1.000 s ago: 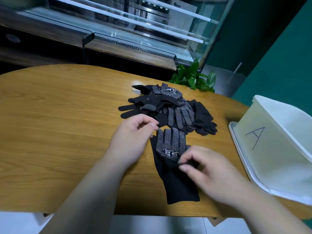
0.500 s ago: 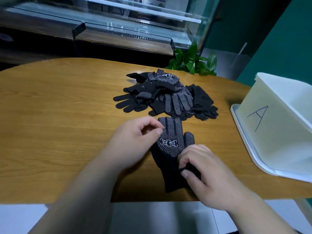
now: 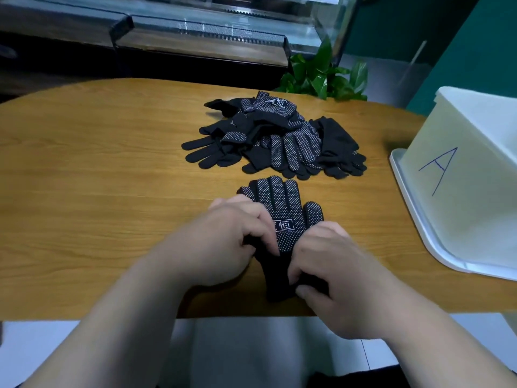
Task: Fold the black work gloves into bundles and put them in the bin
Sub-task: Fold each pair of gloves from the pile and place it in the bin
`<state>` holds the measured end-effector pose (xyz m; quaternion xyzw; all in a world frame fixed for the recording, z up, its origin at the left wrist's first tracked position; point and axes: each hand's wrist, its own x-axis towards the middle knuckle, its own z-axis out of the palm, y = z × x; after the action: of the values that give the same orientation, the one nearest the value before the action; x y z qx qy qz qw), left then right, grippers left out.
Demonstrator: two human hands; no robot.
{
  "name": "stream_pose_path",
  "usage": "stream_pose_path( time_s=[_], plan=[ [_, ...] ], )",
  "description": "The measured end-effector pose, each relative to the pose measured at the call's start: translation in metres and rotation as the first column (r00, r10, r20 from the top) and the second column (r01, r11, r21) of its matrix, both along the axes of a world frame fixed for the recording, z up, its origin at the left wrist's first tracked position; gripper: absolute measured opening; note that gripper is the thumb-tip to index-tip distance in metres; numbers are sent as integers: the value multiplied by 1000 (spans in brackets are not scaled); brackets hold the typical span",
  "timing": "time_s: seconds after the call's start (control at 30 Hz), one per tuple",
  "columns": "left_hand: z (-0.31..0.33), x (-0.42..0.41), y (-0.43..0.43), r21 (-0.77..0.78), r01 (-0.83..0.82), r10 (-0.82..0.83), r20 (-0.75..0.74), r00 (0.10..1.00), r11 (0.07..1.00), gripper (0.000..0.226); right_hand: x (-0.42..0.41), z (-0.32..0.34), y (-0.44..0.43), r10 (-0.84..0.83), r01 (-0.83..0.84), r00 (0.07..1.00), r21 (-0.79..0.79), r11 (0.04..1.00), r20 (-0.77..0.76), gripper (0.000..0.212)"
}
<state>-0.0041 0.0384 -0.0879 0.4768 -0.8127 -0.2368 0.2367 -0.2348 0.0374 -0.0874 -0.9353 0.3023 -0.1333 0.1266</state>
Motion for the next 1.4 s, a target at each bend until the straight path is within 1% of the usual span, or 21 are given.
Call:
stream_pose_path(
  time_s=[0.1, 0.23, 0.27, 0.37, 0.43, 0.53, 0.6, 0.67, 0.77, 0.87, 0.93, 1.0, 1.07, 1.13, 1.17, 1.2, 1.23, 1.3, 1.33, 1.4],
  plan=[
    [-1, 0, 3, 9, 31, -32, 20, 999, 999, 27, 0, -3, -2, -3, 3, 1000, -2, 1000, -10, 13],
    [4, -4, 11, -14, 78, -77, 76, 994, 997, 19, -3, -3, -3, -7, 7, 1000, 19, 1000, 7, 9],
    [4, -5, 12, -2, 93, -92, 114, 989, 996, 20, -3, -3, -4, -6, 6, 1000, 22, 1000, 11, 9],
    [2, -8, 13, 37, 141, -146, 285, 947, 989, 47, -7, -5, -4, -21, 20, 999, 29, 999, 25, 10],
    [1, -11, 16, 35, 147, -150, 327, 933, 989, 50, -11, -5, -3, -35, 34, 999, 39, 999, 40, 13],
    [-1, -13, 22, -33, 126, -109, 319, 942, 992, 38, -18, -1, 3, -77, 72, 990, 48, 996, 122, 17],
    [-2, -15, 24, -64, 105, -81, 303, 950, 992, 28, -23, 3, 6, -152, 136, 970, 91, 986, 189, 22],
    [-2, -16, 26, -90, 93, -60, 309, 949, 992, 22, -26, 5, 6, -197, 171, 959, 138, 976, 205, 30],
    [-3, -19, 27, -122, 80, -38, 314, 949, 989, 18, -25, 2, 5, -166, 143, 978, 174, 974, 123, 33],
    [-4, -21, 24, -125, 78, -38, 296, 954, 989, 16, -21, -5, 4, -137, 129, 990, 161, 979, 42, 22],
    [-4, -22, 23, -115, 69, -35, 270, 962, 991, 14, -19, -6, 3, -143, 137, 989, 139, 981, 31, 18],
    [-4, -21, 23, -85, 63, -40, 242, 969, 994, 11, -18, -5, 2, -147, 146, 989, 117, 982, -4, 27],
    [-2, -21, 24, -58, 56, -45, 177, 983, 997, 9, -14, -4, 3, -170, 174, 984, 73, 982, -54, 39],
    [2, -21, 23, -49, 41, -37, 86, 996, 998, 8, -6, -4, 4, -195, 195, 979, -7, 981, -56, 35],
    [5, -21, 23, -53, 35, -33, 41, 999, 998, 7, -3, -4, 5, -211, 210, 977, -49, 976, -19, 29],
    [9, -21, 23, -59, 23, -24, -12, 1000, 998, 6, 0, -3, 5, -238, 242, 970, -66, 968, 54, 24],
    [12, -21, 24, -74, 3, -9, -78, 997, 997, 6, 2, -1, 6, -268, 278, 951, -46, 959, 156, 19],
    [19, -22, 27, -104, -56, 31, -225, 974, 993, 7, 4, 4, 9, -310, 317, 878, 42, 948, 365, 14],
    [22, -22, 29, -89, -74, 42, -317, 947, 993, 9, 4, 9, 11, -335, 324, 834, 102, 940, 439, 14],
    [27, -24, 32, 22, -56, 59, -477, 877, 998, 20, 6, 18, 17, -444, 359, 736, 263, 896, 511, 18]
  ],
)
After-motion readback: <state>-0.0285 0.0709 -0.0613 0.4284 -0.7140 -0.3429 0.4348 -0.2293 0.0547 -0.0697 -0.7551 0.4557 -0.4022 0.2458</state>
